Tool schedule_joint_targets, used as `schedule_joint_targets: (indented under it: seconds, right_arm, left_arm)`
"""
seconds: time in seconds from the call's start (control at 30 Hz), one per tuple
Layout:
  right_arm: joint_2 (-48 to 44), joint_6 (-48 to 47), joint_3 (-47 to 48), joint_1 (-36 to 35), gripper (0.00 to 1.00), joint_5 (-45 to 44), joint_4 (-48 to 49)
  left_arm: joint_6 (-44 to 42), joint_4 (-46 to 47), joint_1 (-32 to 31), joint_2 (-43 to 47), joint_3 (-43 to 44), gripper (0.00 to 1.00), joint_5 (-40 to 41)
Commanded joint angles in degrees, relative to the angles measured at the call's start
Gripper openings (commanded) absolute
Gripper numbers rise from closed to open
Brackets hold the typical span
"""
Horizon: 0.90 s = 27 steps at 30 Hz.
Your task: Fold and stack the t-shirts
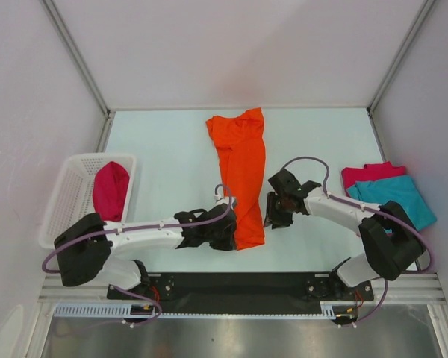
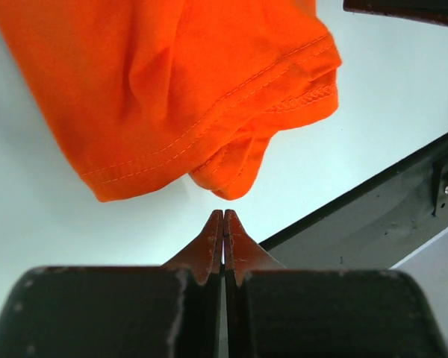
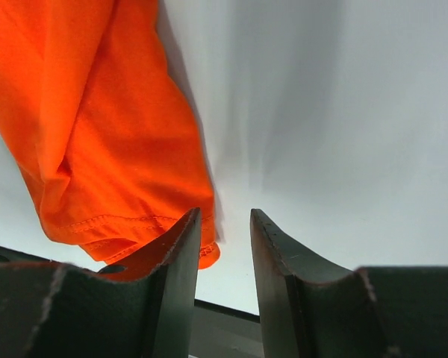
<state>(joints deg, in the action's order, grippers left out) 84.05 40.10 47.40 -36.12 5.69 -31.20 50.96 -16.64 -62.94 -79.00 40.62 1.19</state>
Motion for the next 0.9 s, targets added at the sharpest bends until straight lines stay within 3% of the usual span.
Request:
schedule_joint_targets:
  seconds: [0.0, 0.87]
  right_arm:
    - [1.6, 0.4, 2.1, -1.0, 0.38, 1.3, 2.2]
    - [9.7, 1.7, 8.0, -7.0, 0.38, 1.7, 3.5]
  left_arm:
    - [-0.2, -1.0, 0.2, 0.4, 0.4, 0.0, 1.6]
    - [-1.3, 0.6, 0.9, -2.8, 1.8, 0.0, -0.6]
